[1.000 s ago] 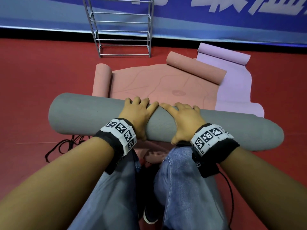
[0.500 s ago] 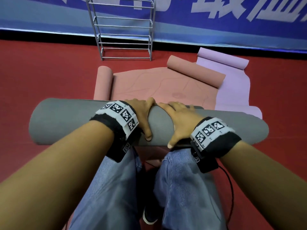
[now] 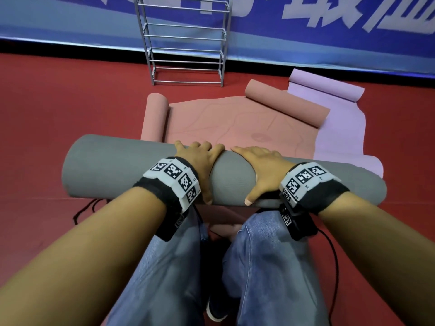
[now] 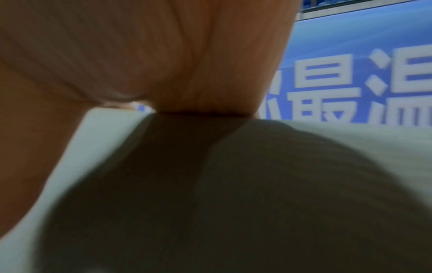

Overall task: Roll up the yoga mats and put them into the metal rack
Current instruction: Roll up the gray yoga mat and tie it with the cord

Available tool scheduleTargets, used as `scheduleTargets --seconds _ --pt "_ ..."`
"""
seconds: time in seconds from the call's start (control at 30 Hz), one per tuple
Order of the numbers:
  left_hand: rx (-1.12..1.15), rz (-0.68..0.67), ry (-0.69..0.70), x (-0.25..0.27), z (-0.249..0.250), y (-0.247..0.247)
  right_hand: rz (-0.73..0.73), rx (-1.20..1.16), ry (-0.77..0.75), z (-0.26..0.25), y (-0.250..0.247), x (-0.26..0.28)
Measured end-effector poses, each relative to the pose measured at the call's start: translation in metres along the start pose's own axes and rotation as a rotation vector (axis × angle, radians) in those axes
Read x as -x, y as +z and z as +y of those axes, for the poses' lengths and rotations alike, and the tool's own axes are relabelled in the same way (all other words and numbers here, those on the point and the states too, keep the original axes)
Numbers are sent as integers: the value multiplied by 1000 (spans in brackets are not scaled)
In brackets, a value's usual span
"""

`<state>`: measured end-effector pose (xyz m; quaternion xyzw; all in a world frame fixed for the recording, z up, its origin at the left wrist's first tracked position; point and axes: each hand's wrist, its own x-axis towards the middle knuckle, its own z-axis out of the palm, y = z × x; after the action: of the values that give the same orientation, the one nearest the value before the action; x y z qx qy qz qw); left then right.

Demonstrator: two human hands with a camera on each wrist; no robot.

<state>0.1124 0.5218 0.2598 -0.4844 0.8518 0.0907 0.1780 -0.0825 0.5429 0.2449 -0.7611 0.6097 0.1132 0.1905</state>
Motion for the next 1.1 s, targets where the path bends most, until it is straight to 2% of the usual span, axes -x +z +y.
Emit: scheduleTargets --seconds 0.13,0.27,0.37,0.43,0.57,0.63,0.77,0.83,0.9,0.97,1.1 --pt "109 -43 3 -13 -10 -7 81 134 18 -11 17 5" --pt "38 -61 -26 -15 -2 -7 151 124 27 -9 25 2" --pt "-83 23 -20 -9 8 5 160 159 15 -6 21 0" --pt "-69 97 15 -7 7 12 164 183 22 -7 19 1" --pt "-15 120 61 -1 4 1 161 197 25 -9 9 10" --pt "47 70 93 0 2 -12 120 148 5 -8 -3 16" --pt "383 -207 140 -6 -10 -23 -90 -50 -40 -5 -27 21" --pt "432 -266 145 -6 -9 -24 -163 -130 -15 -6 -27 23" --pt "312 -222 135 -4 -3 -27 -159 -144 -6 -8 -22 24" --pt "155 -158 93 0 1 -28 -115 -52 21 -17 -16 25" --pt "180 6 8 11 -6 -18 27 42 54 -35 -4 25"
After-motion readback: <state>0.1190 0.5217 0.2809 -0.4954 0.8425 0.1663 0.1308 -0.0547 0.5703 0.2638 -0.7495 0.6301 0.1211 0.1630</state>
